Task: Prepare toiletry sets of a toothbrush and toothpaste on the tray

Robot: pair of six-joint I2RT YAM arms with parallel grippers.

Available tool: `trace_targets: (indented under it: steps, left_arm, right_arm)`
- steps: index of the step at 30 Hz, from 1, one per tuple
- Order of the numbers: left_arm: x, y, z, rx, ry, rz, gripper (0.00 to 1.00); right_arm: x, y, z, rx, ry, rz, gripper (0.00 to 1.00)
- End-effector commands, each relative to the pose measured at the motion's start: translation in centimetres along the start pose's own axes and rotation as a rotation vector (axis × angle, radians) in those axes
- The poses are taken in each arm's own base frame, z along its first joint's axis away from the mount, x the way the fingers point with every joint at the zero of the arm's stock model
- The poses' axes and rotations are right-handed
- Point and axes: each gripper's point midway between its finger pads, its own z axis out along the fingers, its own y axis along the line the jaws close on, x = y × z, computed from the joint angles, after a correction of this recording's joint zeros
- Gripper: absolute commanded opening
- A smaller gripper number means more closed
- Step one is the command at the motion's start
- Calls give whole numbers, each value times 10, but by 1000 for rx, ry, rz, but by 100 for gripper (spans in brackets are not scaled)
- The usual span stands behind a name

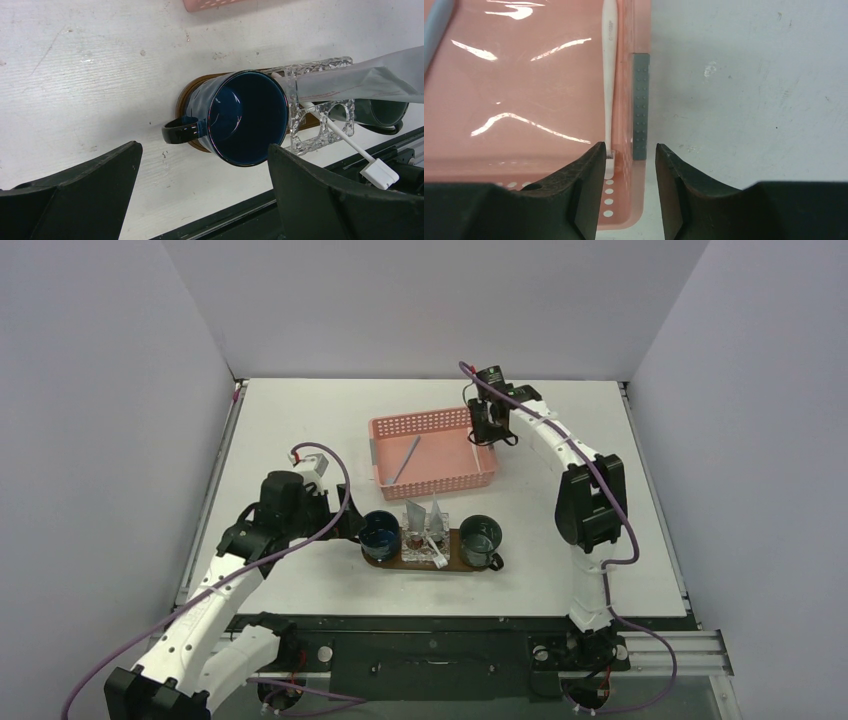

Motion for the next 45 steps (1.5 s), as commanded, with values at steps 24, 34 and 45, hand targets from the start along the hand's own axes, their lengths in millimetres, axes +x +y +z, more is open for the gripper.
trace_targets:
  steps: [24, 34, 45]
  left_arm:
    - [-19, -7, -3, 23, -64, 25, 96]
    - [-18, -8, -6, 30, -71, 27, 96]
    - [-19, -9, -8, 36, -77, 26, 96]
  right_arm:
    - [-89, 150, -32, -288, -275, 208, 41]
    - [-69, 188, 9, -325, -221, 253, 50]
    - [-55, 208, 37, -287, -203, 251, 56]
